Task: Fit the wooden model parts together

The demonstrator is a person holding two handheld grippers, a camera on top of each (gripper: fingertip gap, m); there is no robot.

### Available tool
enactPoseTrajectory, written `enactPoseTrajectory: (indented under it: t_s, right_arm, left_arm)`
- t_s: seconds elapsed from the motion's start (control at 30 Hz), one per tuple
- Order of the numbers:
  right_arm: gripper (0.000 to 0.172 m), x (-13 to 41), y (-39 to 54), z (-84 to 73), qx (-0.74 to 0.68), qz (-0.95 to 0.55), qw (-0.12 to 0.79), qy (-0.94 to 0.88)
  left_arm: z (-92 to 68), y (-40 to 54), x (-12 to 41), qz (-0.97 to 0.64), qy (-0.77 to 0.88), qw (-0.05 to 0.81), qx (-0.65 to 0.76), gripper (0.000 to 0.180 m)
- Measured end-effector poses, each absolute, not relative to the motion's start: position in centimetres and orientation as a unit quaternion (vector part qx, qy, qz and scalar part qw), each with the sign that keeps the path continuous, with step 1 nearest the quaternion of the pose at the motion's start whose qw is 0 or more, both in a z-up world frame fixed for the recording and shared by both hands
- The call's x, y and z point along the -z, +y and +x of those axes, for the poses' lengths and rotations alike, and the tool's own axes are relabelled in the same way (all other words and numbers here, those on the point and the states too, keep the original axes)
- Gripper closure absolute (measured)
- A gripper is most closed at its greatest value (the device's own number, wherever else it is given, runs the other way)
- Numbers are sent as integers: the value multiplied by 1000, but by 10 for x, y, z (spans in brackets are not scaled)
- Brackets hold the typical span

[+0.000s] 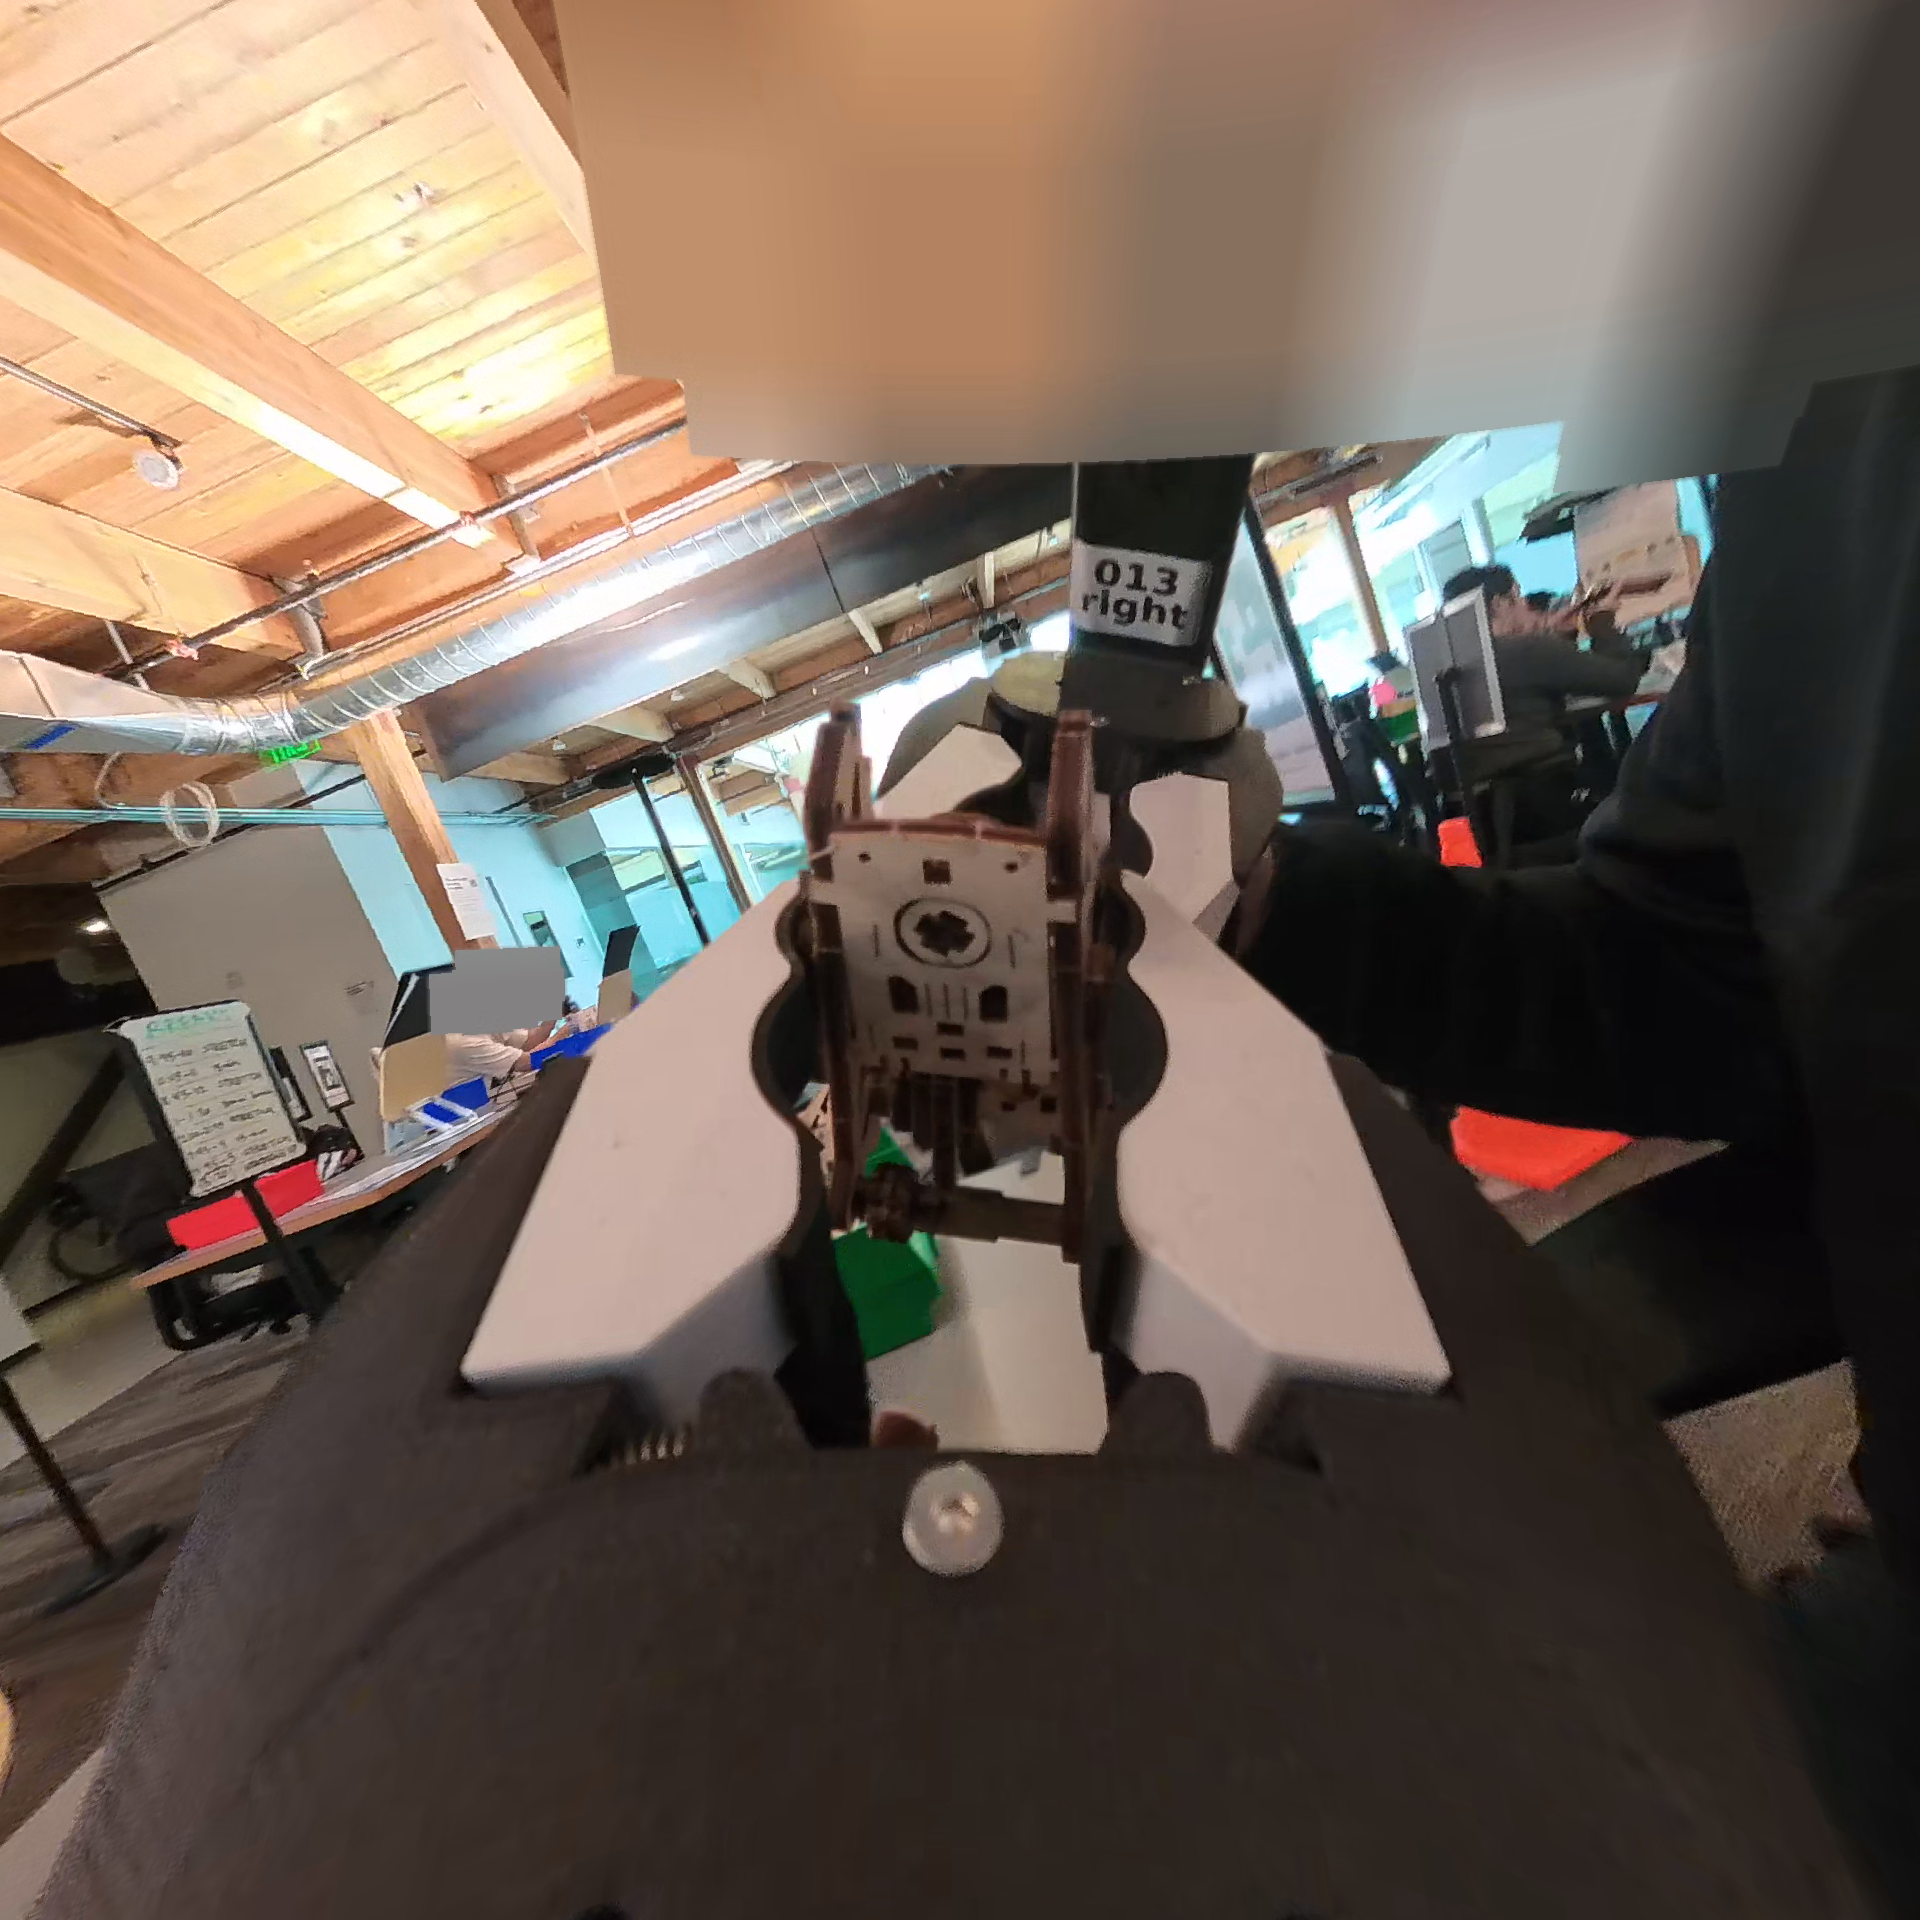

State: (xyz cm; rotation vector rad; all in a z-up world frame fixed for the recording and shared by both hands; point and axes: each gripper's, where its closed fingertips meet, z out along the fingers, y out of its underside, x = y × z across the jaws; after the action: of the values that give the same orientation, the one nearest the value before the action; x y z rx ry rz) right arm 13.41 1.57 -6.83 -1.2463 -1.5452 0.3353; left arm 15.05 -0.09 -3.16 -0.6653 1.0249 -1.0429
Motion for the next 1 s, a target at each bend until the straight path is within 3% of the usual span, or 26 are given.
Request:
enactPoseTrajectory:
  t_s: [0.27,0.7,0.9,1.0]
  right_arm:
    - [122,76,15,137,-116,-510,526,-670]
    - [122,81,19,142,-112,-515,520,-672]
    - [121,84,18,139,-104,-499,533,-676]
    - [121,79,16,139,-83,-465,568,-674]
  left_arm:
    - [156,-6,36,-299,494,711,402,129]
    - [162,-3,37,-309,484,704,418,129]
    - [165,-6,44,-315,503,677,436,121]
    - [164,-4,40,-324,495,690,417,105]
